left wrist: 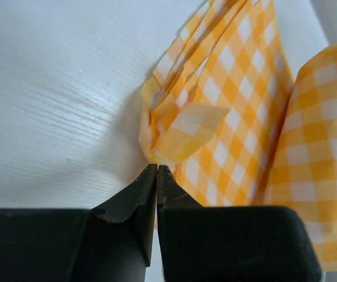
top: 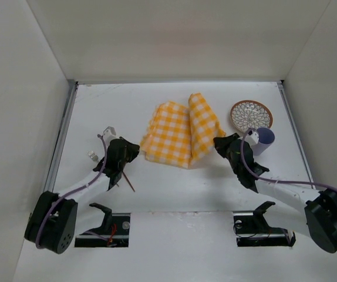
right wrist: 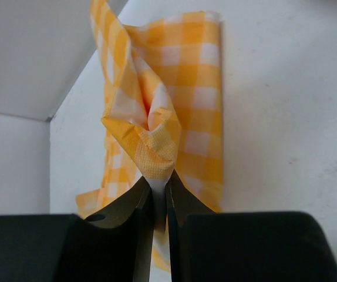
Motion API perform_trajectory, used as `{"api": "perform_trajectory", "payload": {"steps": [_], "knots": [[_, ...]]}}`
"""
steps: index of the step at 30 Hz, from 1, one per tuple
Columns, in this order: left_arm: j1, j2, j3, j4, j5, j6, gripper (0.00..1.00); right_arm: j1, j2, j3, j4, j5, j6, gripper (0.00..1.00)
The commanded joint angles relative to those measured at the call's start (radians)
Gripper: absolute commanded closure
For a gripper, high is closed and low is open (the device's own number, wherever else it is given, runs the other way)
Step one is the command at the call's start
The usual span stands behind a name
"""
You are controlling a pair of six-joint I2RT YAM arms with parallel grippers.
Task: Set the dinner table for one person
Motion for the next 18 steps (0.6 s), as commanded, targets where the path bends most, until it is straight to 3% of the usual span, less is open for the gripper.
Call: {"api": "perform_trajectory", "payload": {"steps": [1,6,10,13,18], "knots": [[0.026,-0.088,-0.06,-0.049,-0.034,0.005,0.97,-0.006,-0.052,-0.047,0.007,0.057,0.054,0.83],[0.044,-0.177,-0.103,-0.095,-0.025,0.001,0.92,0.003,-0.144,-0.071,-0.134,0.118,0.062,0.83],[0.01,-0.101,-0.047,-0.082,0.024,0.039,0.63,0.009,-0.237,-0.094,-0.186,0.144,0.068,0.83],[-0.016,-0.007,0.015,-0.066,0.087,0.074,0.48,0.004,-0.259,-0.093,-0.212,0.137,0.059,0.83],[-0.048,0.162,0.082,-0.012,0.133,0.102,0.45,0.009,-0.241,-0.093,-0.209,0.126,0.052,0.83]]}}
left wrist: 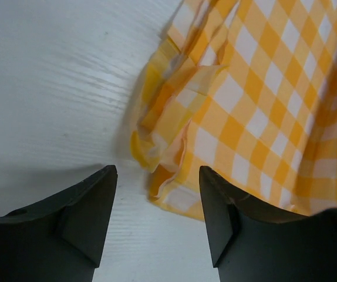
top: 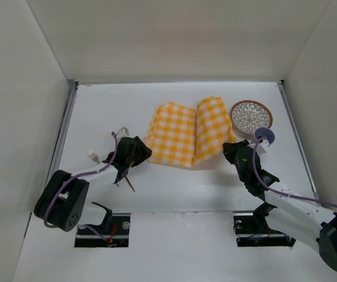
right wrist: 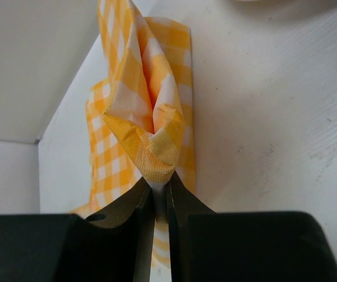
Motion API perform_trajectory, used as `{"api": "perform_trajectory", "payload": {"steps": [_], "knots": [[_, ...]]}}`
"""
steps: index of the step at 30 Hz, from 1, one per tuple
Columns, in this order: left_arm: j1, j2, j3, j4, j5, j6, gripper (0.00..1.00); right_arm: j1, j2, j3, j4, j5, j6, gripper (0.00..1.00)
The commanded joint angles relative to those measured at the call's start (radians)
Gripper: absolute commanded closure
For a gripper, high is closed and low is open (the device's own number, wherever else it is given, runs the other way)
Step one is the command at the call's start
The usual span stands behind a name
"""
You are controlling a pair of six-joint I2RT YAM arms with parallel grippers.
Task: Set the dinner table for one person
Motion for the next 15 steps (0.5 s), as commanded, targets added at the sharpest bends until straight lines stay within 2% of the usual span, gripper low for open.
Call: {"api": "perform_trajectory", "payload": {"steps": [1,5,6,9,12,15], "knots": [[-0.014,0.089,0.07,0.046,0.06,0.027,0.46,0.007,0.011,-0.006,-0.001,0.015,0.0,0.83],[-0.044,0.207,0.133,0.059,0.079,0.023,0.56,0.001,0.024,-0.013,0.002,0.005,0.001,0.83],[-0.055,0.228,0.147,0.066,0.089,0.03,0.62,-0.001,0.023,-0.018,0.002,0.004,0.001,0.83],[-0.049,0.245,0.148,0.082,0.1,0.024,0.88,-0.009,0.021,-0.024,0.002,0.004,-0.002,0.82],[-0.014,0.197,0.109,0.096,0.077,0.007,0.97,-0.013,0.04,-0.026,0.008,0.002,0.0,0.81],[0.037,0.089,0.034,0.105,0.025,-0.016,1.0,-0.013,0.095,-0.013,0.034,-0.01,0.0,0.79]]}}
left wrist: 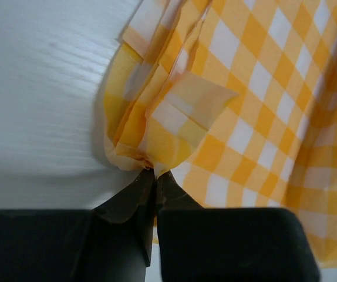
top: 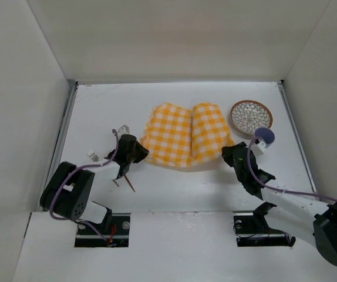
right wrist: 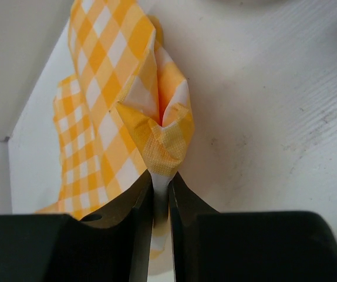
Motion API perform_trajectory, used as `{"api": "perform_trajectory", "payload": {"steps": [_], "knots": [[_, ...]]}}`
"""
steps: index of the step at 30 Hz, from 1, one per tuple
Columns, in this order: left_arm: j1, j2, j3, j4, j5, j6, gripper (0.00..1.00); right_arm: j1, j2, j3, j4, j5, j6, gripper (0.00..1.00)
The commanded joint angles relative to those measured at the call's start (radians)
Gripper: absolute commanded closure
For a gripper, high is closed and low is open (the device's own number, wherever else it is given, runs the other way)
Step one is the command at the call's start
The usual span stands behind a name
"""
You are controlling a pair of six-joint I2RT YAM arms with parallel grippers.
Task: Set the dinner table for one person
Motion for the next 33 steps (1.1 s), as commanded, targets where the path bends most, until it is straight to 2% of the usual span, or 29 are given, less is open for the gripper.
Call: {"api": "perform_trajectory", "payload": {"steps": [1,6,11,16,20,25,27,28,30,33], "knots": [[0.06,-0.153,-0.086,0.02,-0.055,-0.023,1.0,-0.003,0.068,0.015,0.055,-0.019,-0.001,0.78],[0.092,-0.349,-0.18,-0.038,-0.141,-0.032,1.0,0.002,0.199,0.055,0.104,-0.047,0.018,0.8],[0.088,-0.425,-0.214,-0.086,-0.181,-0.029,0.99,0.027,0.193,0.04,0.078,-0.021,0.044,0.83],[0.077,-0.464,-0.241,-0.094,-0.209,-0.049,0.99,0.065,0.132,0.025,-0.083,0.025,0.108,0.83],[0.046,-0.553,-0.258,-0.157,-0.293,-0.049,0.98,0.131,0.083,0.024,-0.235,0.068,0.162,0.84],[0.031,-0.567,-0.249,-0.178,-0.316,-0.033,0.92,0.175,0.083,0.046,-0.352,0.076,0.193,0.82],[0.02,-0.555,-0.235,-0.18,-0.313,-0.032,0.85,0.188,0.086,0.046,-0.362,0.074,0.196,0.78],[0.014,-0.553,-0.234,-0.18,-0.312,-0.029,0.79,0.191,0.084,0.046,-0.362,0.074,0.191,0.72],[0.009,-0.579,-0.234,-0.19,-0.318,-0.023,0.71,0.192,0.069,0.055,-0.376,0.074,0.173,0.55],[0.016,-0.668,-0.226,-0.258,-0.329,-0.015,0.66,0.192,0.015,0.069,-0.405,0.087,0.136,0.35]]}}
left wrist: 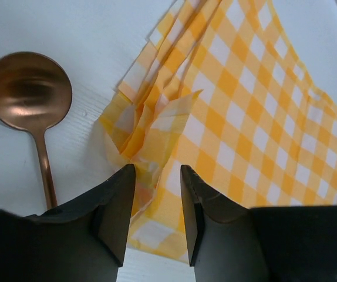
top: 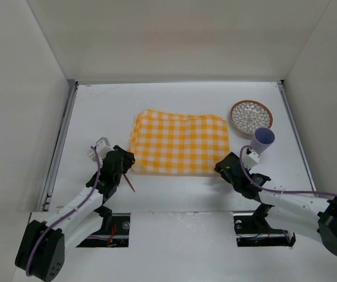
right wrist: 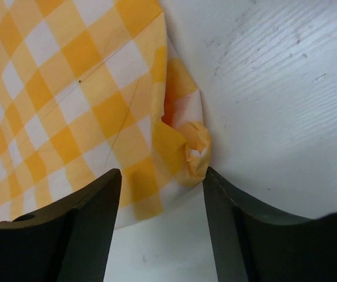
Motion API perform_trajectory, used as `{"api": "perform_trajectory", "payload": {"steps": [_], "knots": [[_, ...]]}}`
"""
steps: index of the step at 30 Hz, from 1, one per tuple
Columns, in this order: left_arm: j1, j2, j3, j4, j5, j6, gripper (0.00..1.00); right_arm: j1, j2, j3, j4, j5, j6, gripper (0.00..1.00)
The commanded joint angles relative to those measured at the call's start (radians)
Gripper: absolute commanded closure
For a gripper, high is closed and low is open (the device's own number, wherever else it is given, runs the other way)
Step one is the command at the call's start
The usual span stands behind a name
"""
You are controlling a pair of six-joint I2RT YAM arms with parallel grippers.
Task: Set the dinner table for one person
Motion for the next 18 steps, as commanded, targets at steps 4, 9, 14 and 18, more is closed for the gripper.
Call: {"api": "perform_trajectory", "payload": {"steps": [4,9,14,18], "knots": [[-0.014,-0.174,0.068,-0.147,-0.08,0.036,0.66,0.006,-0.151,0.073,-0.101,0.047,-0.094,0.31],[-0.121,-0.16,0.118,-0.17,-0.164,0.045,0.67,-0.03,-0.197,0.092,-0.098,0.031,-0.16,0.37],[-0.302,0.04,0.202,-0.094,-0.164,0.061,0.66,-0.026,-0.137,0.155,-0.074,0.027,-0.215,0.72],[-0.426,0.228,0.257,0.009,-0.135,0.047,0.66,-0.021,-0.072,0.162,-0.002,0.005,-0.214,0.72]]}}
